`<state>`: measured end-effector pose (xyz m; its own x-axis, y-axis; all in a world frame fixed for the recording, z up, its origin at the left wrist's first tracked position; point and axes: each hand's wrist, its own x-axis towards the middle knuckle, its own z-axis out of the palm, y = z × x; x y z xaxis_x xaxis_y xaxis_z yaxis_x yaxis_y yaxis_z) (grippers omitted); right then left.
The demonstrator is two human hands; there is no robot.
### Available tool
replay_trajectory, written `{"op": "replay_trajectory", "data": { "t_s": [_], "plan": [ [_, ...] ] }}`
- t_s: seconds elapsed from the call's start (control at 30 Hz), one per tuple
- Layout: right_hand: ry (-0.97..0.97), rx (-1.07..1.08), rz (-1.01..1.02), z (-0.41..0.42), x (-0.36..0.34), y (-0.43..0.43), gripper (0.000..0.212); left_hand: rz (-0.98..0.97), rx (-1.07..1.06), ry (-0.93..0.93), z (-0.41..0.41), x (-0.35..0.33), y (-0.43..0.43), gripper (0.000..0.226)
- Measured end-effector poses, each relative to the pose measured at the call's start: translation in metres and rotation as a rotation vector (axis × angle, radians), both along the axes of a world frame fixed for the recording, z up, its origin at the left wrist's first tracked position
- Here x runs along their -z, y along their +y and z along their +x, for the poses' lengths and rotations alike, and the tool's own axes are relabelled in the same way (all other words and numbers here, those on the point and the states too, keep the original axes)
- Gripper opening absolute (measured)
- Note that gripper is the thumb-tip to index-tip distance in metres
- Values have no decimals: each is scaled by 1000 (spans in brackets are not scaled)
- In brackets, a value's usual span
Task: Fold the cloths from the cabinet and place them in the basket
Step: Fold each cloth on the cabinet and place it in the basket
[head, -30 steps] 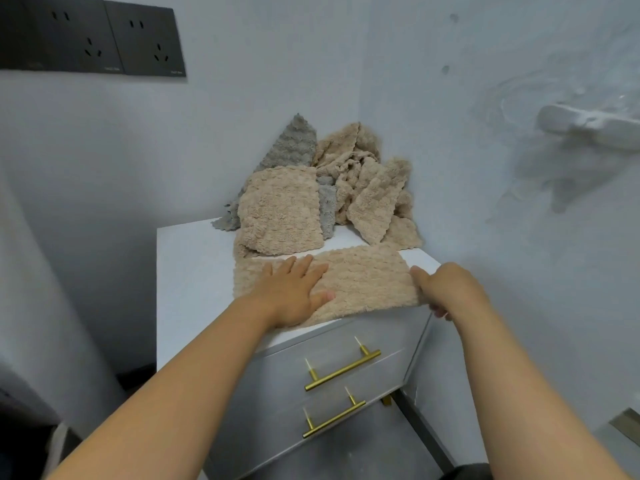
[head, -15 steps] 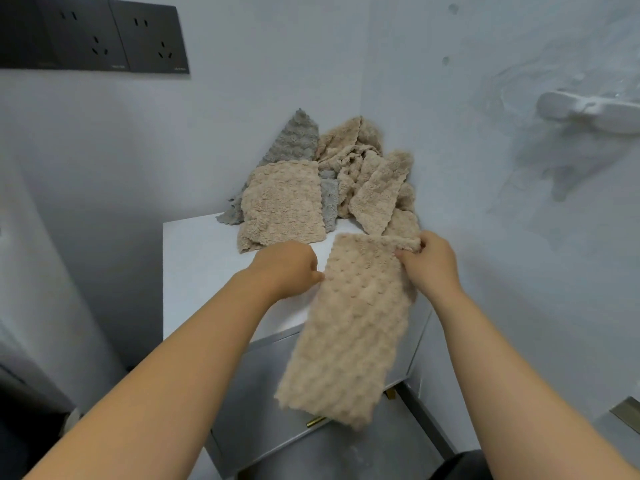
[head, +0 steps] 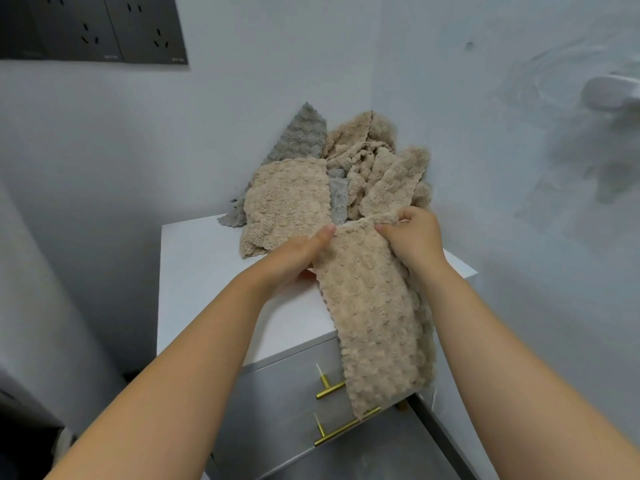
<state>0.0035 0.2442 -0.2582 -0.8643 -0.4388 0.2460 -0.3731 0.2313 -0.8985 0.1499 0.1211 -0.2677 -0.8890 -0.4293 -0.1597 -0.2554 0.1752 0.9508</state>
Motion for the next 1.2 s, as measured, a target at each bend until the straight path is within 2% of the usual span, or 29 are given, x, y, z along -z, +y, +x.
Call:
{"op": "replay_trajectory", "data": {
  "t_s": [0.03,0.07,0.13,0.17,0.3,0.4,0.5,0.67,0.77,0.87,0.93,1.07,1.2],
  "plan": [
    [-6,3,-15,-2,0,-3,27,-27,-3,-5,0,1,-2,87],
    [-13,-2,-26,-4,0,-7,24,-50,-37,14,-2,2,-5,73],
    [-40,-45,-40,-8,2,-14,12,-108,-168,54,-8,8,-13,30],
    [-56,-69,-47,-9,3,-15,10,-144,-244,54,-10,10,-15,24],
    [-166,-192,39,-12,9,-11,14,-168,-460,121,-15,20,-24,39],
    [-180,-262,111,-17,16,-4,34,-218,-504,156,-18,24,-29,47],
    [-190,-221,64,-22,23,-4,31,-262,-528,218,-21,25,-27,54],
    [-100,-170,66,-27,33,-6,21,-187,-401,192,-18,22,-24,41],
    [-117,-170,51,-27,34,-5,20,-277,-300,99,-13,22,-27,39],
    [-241,-182,-12,-29,35,-3,24,-245,-343,160,-13,27,-32,34],
    [-304,-211,-73,-28,34,-2,23,-197,-394,202,-14,29,-34,20],
    [-263,-236,-97,-26,32,2,28,-144,-374,259,-13,29,-36,10],
    [-255,-283,-64,-30,35,4,29,-203,-296,275,-8,26,-37,29]
  ]
}}
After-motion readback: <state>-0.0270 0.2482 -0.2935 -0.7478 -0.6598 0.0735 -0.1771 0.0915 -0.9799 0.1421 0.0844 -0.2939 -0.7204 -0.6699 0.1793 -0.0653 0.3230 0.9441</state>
